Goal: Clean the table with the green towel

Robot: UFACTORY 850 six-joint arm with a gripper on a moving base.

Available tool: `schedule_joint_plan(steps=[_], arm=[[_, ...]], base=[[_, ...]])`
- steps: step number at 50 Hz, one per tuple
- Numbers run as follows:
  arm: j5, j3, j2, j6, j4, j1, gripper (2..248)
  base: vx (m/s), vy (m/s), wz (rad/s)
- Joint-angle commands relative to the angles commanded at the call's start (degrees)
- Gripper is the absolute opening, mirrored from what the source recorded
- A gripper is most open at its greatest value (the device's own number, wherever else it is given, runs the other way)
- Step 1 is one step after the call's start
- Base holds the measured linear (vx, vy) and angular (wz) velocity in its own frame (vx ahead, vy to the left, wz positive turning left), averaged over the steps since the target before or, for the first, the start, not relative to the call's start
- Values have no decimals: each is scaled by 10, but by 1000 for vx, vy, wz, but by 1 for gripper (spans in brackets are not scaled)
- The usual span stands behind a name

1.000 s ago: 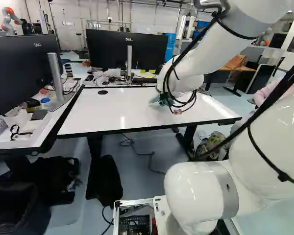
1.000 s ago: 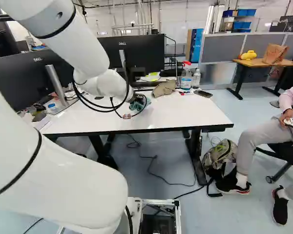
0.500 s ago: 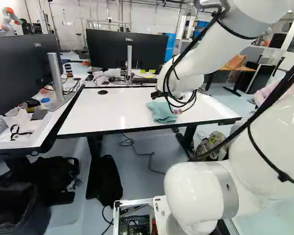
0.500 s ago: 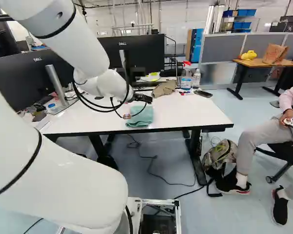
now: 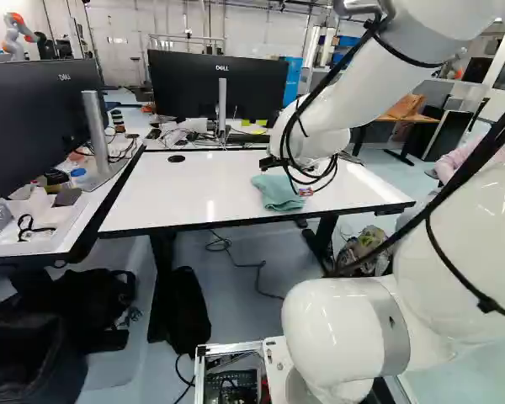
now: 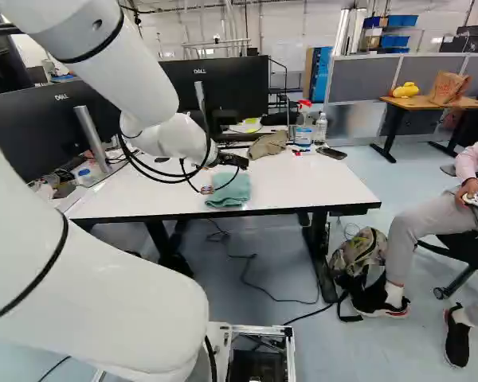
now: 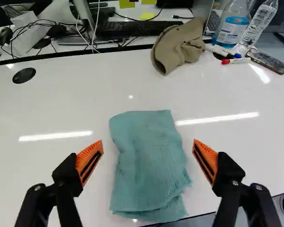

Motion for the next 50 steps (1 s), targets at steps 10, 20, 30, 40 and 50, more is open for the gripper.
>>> schedule_joint_plan(steps=[10, 20, 30, 40, 50], arm=[[0, 0, 0, 0, 0, 2, 247], [0, -3, -3, 0, 0, 9, 247], [0, -7, -8, 0, 0, 22, 247], [0, -5, -5, 0, 0, 38, 247], [0, 6, 7, 0, 0, 53, 247]], base=[[0, 0, 0], [0, 0, 0], [0, 0, 0], [0, 0, 0], [0, 0, 0]])
